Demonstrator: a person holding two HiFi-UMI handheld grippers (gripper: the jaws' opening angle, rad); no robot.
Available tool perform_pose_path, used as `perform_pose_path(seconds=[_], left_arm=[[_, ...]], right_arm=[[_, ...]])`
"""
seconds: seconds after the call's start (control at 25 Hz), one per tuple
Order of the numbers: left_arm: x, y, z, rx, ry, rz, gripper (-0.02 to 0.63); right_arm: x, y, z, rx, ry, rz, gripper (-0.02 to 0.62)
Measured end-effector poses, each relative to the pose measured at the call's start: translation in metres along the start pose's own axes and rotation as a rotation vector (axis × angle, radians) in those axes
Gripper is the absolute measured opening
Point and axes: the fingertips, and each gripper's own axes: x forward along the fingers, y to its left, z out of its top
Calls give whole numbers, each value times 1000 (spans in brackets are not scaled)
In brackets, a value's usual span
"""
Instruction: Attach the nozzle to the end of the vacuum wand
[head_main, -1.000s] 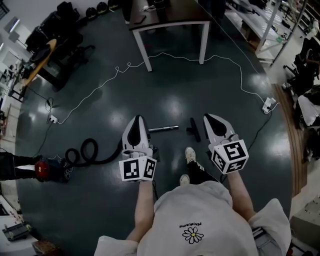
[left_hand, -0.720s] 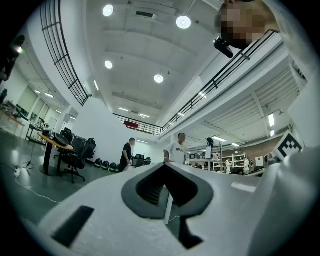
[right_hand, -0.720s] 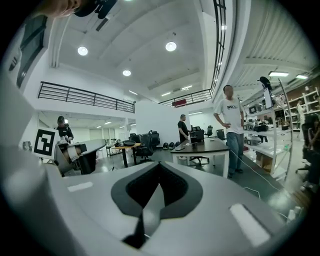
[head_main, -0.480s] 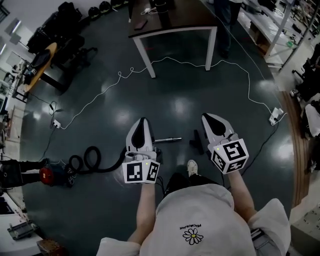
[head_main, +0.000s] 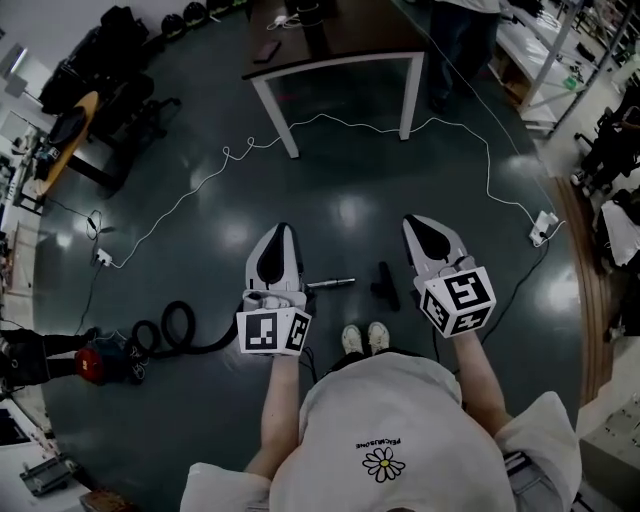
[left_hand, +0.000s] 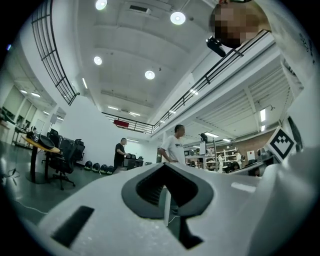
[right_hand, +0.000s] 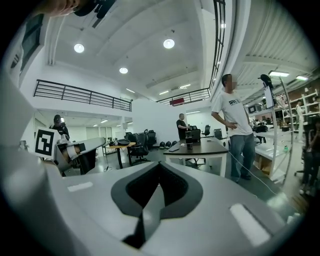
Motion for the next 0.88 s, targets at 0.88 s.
perform_pose_path(seconds=[0.88], left_arm=[[53,58,-189,-8,220,-156,0]], right_arm=[[110,-73,-120,-28,159,-24,9]])
